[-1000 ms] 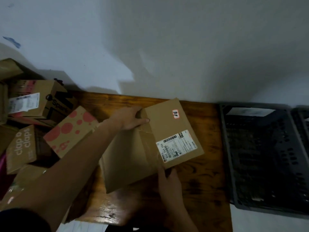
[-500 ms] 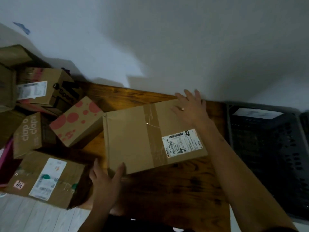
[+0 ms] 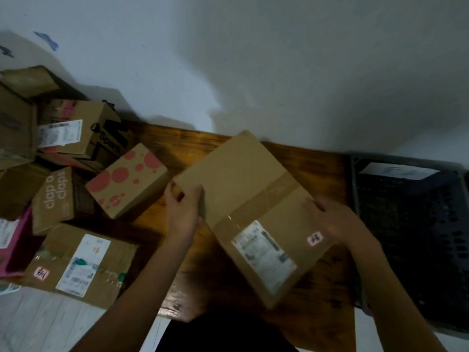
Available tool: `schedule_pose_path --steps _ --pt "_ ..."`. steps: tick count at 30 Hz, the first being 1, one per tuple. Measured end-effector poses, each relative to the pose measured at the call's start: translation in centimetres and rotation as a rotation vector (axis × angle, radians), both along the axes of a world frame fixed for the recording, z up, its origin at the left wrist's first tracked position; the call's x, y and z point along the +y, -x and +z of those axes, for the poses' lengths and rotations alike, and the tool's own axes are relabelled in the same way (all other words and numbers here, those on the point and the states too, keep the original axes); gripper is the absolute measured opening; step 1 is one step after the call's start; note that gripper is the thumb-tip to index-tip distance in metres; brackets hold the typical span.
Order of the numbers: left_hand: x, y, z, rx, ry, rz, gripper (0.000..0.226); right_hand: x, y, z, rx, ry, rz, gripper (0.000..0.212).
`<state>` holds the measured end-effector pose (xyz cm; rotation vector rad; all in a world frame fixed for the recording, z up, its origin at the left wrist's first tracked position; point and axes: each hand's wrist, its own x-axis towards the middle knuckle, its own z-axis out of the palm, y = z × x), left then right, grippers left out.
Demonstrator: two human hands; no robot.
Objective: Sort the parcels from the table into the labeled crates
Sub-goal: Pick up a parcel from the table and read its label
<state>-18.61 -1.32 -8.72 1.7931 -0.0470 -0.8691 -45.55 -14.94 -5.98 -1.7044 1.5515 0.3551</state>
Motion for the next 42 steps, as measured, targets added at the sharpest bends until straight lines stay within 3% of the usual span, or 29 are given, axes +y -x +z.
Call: schedule_pose_path --steps 3,6,8,12,16,21,28,32,36,42 --pt "-3.8 0.0 0.5 -0.239 -0.037 -0.357 0.065 5.5 -0.4 -0.4 -0.059 -0.127 -0.119 0.034" --pt "-6.3 1.5 0.5 -0.462 -0.144 -0.722 0.050 9.9 -1.3 -2.4 -0.061 -0.008 -0.183 0.041" --pt "-6.3 1.9 0.6 -0.469 -0.178 -0.838 0.054 11.4 -1.3 -3.7 -0.088 0.027 -0.296 0.049" --pt "-4.9 0.9 -0.6 -0.299 -0.216 -0.848 0.034 11.2 -2.8 -4.2 -0.222 -0.026 -0.534 0.059" --pt "-4.2 1.3 -0.2 -0.166 -0.188 -0.786 0.024 8.9 -4.1 -3.7 -0.286 0.102 -0.698 0.052" --pt "-1.1 1.6 -2.1 -0.105 -0.106 -0.712 0.042 7.7 -4.2 -4.6 -0.225 0.226 -0.607 0.053" --pt "0.0 1.9 -3.8 -0.180 -0.029 -0.672 0.039 8.0 -4.6 -5.7 -0.182 0.275 -0.618 0.061" --pt "0.2 1.5 -3.8 -0.091 -0.013 -0.693 0.036 8.3 -4.6 -6.0 -0.191 0.277 -0.631 0.060" --pt "-0.2 0.3 -2.3 0.113 0.030 -0.784 0.032 8.2 -4.3 -6.3 -0.187 0.300 -0.625 0.062" --pt "-0.1 -1.1 -1.9 0.134 -0.011 -0.842 0.037 8.3 -4.2 -6.5 -0.199 0.300 -0.613 0.062"
